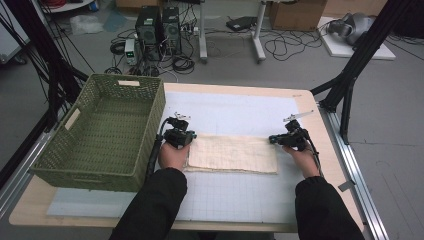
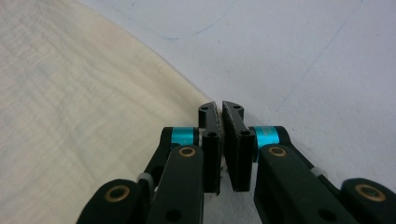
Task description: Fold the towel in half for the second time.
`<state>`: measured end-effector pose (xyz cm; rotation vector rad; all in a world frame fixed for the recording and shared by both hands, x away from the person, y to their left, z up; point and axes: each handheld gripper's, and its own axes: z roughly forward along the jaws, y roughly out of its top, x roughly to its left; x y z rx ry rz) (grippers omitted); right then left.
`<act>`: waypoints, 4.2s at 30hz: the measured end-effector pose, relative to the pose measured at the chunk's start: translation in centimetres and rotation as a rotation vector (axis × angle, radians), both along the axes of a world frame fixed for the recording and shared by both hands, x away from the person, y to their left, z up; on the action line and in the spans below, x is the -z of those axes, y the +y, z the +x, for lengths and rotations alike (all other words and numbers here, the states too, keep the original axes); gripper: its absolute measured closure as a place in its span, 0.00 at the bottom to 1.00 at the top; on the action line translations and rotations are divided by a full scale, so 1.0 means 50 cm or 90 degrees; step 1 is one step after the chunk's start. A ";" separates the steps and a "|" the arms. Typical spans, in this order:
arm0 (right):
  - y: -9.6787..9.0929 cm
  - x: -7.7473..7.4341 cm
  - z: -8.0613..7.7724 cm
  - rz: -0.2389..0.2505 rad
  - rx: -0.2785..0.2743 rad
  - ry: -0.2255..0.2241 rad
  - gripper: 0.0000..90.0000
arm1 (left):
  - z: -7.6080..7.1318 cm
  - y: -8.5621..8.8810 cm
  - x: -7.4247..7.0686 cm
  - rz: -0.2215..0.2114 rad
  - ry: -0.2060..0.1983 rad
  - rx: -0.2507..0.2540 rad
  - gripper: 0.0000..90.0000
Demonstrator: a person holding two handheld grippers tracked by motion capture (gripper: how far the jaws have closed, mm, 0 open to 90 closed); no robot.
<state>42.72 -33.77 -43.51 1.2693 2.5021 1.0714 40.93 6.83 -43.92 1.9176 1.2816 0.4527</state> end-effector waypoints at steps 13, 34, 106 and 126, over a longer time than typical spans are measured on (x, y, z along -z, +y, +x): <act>-0.026 -0.050 -0.070 0.065 -0.015 -0.076 0.96 | -0.068 0.008 -0.043 -0.025 -0.111 0.022 0.96; -0.022 -0.025 -0.170 0.056 -0.087 -0.074 0.96 | -0.190 0.040 -0.001 -0.050 -0.084 0.071 0.96; 0.277 -0.002 -0.150 -0.004 -0.239 -0.023 0.99 | -0.159 -0.021 0.003 0.021 0.017 0.168 0.99; 0.131 -0.006 -0.165 0.005 -0.174 -0.043 0.92 | -0.173 0.001 0.004 0.034 -0.006 0.161 0.86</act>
